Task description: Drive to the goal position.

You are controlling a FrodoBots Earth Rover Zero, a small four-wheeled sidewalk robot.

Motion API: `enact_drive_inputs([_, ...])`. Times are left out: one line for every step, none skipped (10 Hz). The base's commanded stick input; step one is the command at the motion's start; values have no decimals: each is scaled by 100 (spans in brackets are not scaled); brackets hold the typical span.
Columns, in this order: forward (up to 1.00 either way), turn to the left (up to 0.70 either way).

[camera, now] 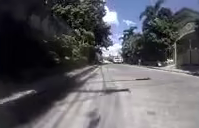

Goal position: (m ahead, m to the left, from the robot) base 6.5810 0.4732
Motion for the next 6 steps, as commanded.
enact_drive_inputs([100, -39])
enact_drive_inputs([100, -39])
enact_drive_inputs([100, -39])
enact_drive_inputs([100, -39])
enact_drive_inputs([100, -34])
enact_drive_inputs([100, -6])
